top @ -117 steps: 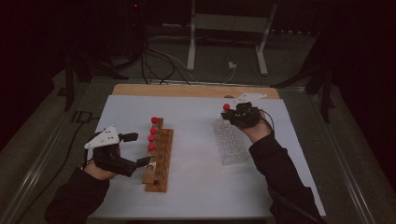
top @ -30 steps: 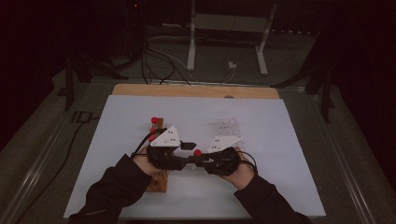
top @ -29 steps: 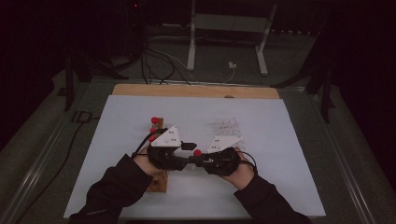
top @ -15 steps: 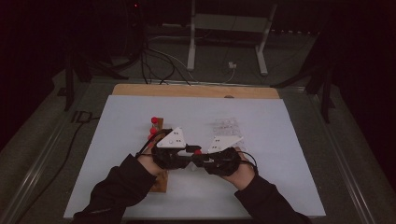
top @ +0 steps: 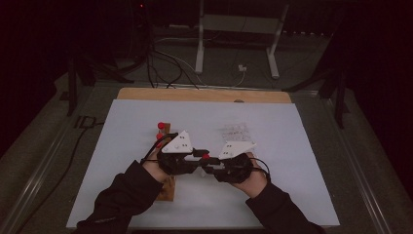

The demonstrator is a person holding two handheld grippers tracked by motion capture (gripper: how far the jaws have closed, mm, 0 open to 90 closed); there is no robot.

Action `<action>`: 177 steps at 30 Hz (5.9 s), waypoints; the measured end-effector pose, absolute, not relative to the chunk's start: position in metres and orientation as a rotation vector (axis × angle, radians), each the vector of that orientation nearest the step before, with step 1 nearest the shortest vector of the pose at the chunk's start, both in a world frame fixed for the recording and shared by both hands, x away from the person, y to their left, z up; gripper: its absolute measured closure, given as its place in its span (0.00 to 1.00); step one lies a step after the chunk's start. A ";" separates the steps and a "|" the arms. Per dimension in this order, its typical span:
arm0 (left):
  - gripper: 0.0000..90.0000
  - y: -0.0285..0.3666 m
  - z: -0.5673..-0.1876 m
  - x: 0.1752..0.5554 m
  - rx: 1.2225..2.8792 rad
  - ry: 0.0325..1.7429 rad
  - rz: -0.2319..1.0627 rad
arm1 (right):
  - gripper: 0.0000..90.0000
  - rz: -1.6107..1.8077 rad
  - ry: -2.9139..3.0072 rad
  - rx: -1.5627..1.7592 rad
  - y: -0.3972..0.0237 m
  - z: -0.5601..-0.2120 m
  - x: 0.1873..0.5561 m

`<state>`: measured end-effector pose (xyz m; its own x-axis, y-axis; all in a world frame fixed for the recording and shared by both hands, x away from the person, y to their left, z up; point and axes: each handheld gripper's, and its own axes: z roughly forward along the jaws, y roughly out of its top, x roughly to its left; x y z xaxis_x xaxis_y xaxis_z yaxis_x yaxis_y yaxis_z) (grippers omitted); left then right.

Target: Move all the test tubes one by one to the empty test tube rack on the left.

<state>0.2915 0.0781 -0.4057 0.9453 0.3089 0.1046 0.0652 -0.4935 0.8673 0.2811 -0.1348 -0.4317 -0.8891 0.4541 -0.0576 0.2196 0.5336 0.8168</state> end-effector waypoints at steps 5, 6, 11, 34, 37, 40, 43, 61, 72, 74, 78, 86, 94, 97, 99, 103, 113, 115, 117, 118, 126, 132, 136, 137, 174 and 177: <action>0.80 0.086 -0.400 0.292 2.059 0.278 0.321 | 0.58 1.303 2.491 0.578 -0.144 -0.427 0.282; 0.80 0.088 -0.399 0.292 2.054 0.284 0.327 | 0.55 1.296 2.488 0.578 -0.146 -0.426 0.282; 0.80 0.097 -0.391 0.291 2.038 0.295 0.350 | 0.40 1.306 2.437 0.617 -0.157 -0.420 0.283; 0.80 0.136 -0.364 0.283 1.984 0.370 0.448 | 0.00 1.305 2.312 0.775 -0.194 -0.414 0.290; 0.80 0.143 -0.363 0.282 1.978 0.383 0.457 | 0.00 1.309 2.312 0.772 -0.194 -0.414 0.290; 0.80 0.150 -0.363 0.280 1.971 0.396 0.467 | 0.00 1.309 2.311 0.766 -0.194 -0.415 0.290; 0.80 0.158 -0.364 0.278 1.966 0.411 0.474 | 0.00 1.311 2.307 0.767 -0.194 -0.414 0.290; 0.80 0.193 -0.378 0.265 1.963 0.485 0.520 | 0.00 1.334 2.307 0.775 -0.195 -0.414 0.290; 0.80 0.199 -0.402 0.265 1.979 0.529 0.523 | 0.00 1.342 2.301 0.776 -0.196 -0.413 0.289; 0.80 0.200 -0.407 0.266 1.976 0.540 0.514 | 0.00 1.343 2.298 0.775 -0.196 -0.413 0.289; 0.80 0.203 -0.417 0.267 1.975 0.558 0.507 | 0.00 1.343 2.299 0.775 -0.196 -0.413 0.289; 0.80 0.203 -0.432 0.272 2.006 0.567 0.489 | 0.00 1.340 2.301 0.778 -0.196 -0.413 0.289; 0.80 0.201 -0.443 0.275 2.042 0.565 0.473 | 0.00 1.345 2.296 0.782 -0.198 -0.413 0.290; 0.80 0.200 -0.446 0.276 2.071 0.556 0.466 | 0.00 1.344 2.297 0.783 -0.198 -0.413 0.290; 0.80 0.200 -0.447 0.276 2.082 0.551 0.465 | 0.00 1.346 2.296 0.784 -0.198 -0.413 0.290; 0.80 0.201 -0.446 0.277 2.086 0.551 0.461 | 0.00 1.346 2.294 0.783 -0.198 -0.412 0.289; 0.52 0.201 -0.442 0.272 2.082 0.532 0.413 | 0.00 1.350 2.296 0.779 -0.199 -0.412 0.289; 0.42 0.201 -0.440 0.271 2.063 0.540 0.400 | 0.00 1.351 2.293 0.779 -0.199 -0.411 0.289; 0.34 0.201 -0.437 0.270 2.046 0.555 0.388 | 0.00 1.354 2.294 0.776 -0.200 -0.411 0.288; 0.28 0.200 -0.435 0.270 2.036 0.560 0.389 | 0.00 1.355 2.294 0.777 -0.200 -0.411 0.288; 0.02 0.200 -0.420 0.274 1.963 0.547 0.337 | 0.00 1.348 2.292 0.762 -0.200 -0.413 0.287; 0.02 0.203 -0.420 0.279 1.946 0.549 0.374 | 0.00 1.340 2.281 0.756 -0.200 -0.414 0.286; 0.02 0.213 -0.429 0.280 1.933 0.571 0.421 | 0.00 1.351 2.260 0.763 -0.202 -0.416 0.283; 0.02 0.216 -0.432 0.281 1.938 0.580 0.436 | 0.00 1.357 2.261 0.763 -0.203 -0.417 0.282; 0.02 0.255 -0.511 0.260 1.958 0.696 0.390 | 0.00 1.260 2.192 0.956 -0.290 -0.493 0.247; 0.02 0.254 -0.513 0.257 1.964 0.700 0.389 | 0.00 1.261 2.174 1.003 -0.299 -0.500 0.245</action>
<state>0.2572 0.2535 -0.5130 0.7831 0.6215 -0.0226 0.3091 -0.3574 0.8813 0.2448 -0.2991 -0.4996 -0.6443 0.7647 -0.0097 0.3713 0.3239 0.8702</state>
